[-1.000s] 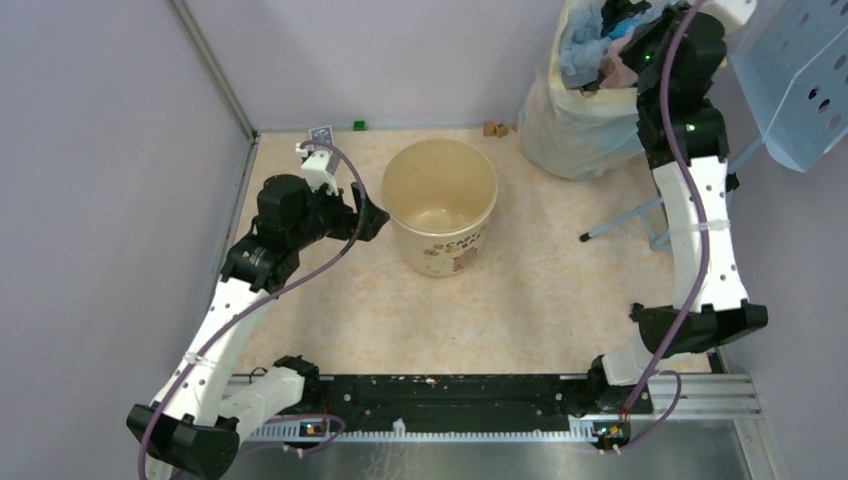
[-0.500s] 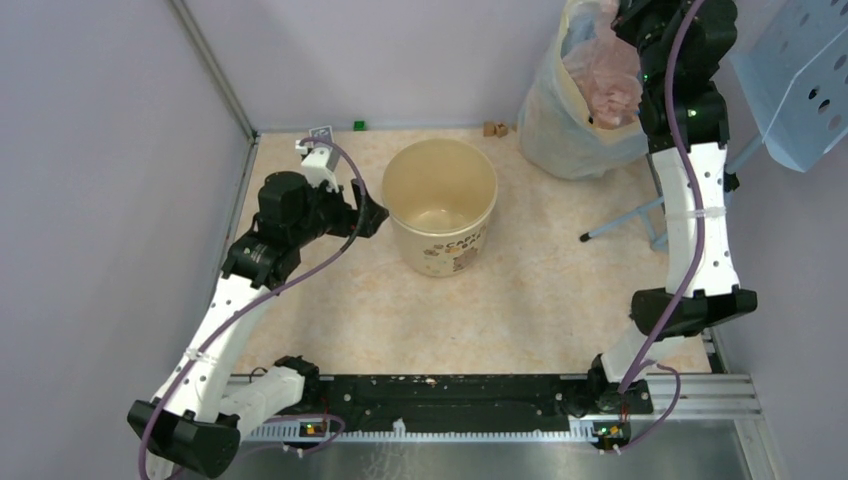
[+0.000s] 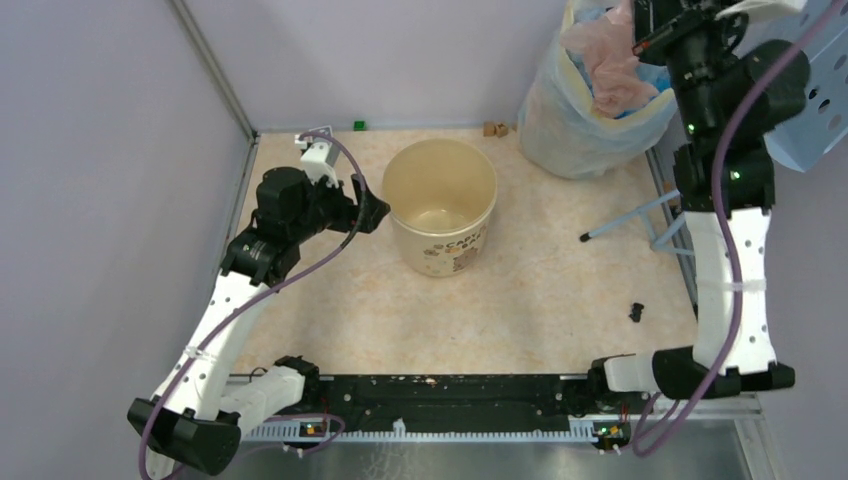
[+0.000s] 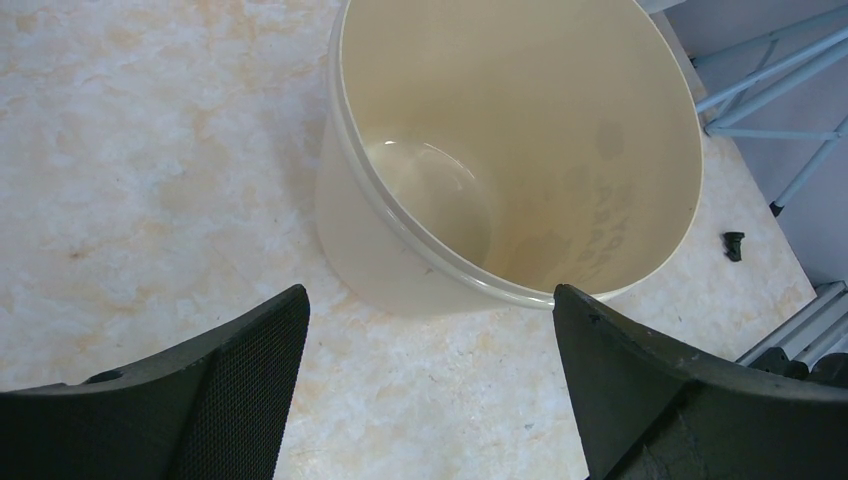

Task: Put the trash bags into the trash bin

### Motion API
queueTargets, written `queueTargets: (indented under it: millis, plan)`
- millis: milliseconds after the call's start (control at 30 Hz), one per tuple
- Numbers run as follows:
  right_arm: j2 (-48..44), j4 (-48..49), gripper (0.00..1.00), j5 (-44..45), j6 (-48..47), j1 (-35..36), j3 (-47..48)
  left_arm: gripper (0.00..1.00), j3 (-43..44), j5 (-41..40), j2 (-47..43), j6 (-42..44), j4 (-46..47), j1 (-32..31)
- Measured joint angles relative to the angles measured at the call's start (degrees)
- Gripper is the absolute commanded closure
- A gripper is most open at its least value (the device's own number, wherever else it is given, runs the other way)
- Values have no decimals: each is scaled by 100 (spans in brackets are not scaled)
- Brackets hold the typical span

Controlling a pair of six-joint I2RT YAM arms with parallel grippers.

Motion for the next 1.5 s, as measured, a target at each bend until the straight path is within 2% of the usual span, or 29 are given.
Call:
queueTargets:
  millis: [267, 333, 433, 567, 633, 733, 1000, 1100, 1267, 1500]
  plan:
    - [-1034, 490, 100, -1504, 507, 0, -557, 5, -7, -20, 63, -55, 31, 0]
    - [-1290, 605, 100, -1856, 800, 0, -1021, 5, -39, -15, 74, -120, 74, 0]
    - [-1779, 990, 100, -2398, 1410, 11, -2214, 7, -149, -20, 116, -208, 173, 0]
    - [-2225, 986, 100, -2608, 1834, 42, -3620, 10, -264, -98, 328, -332, 317, 0]
    - [-2334, 686, 100, -2496, 1840, 42, -4116, 15, -284, -127, 481, -372, 396, 0]
    - [-2514, 225, 100, -2179, 1729, 42, -4656, 30, -284, -181, 793, -431, 531, 0]
    - [-2975, -33, 100, -1941, 1580, 42, -5939, 86, 103, -472, 1572, -568, 1008, -20]
    - [-2909, -42, 100, -2011, 1567, 42, -6205, 100, 428, -645, 1952, -570, 1036, -9]
    - [-2791, -24, 100, -2166, 1399, 68, -6299, 100, 907, -999, 2662, -485, 743, -24]
    - [-2404, -310, 100, -2227, 973, 568, -6308, 100, 2409, -1818, 3757, -367, 496, -7]
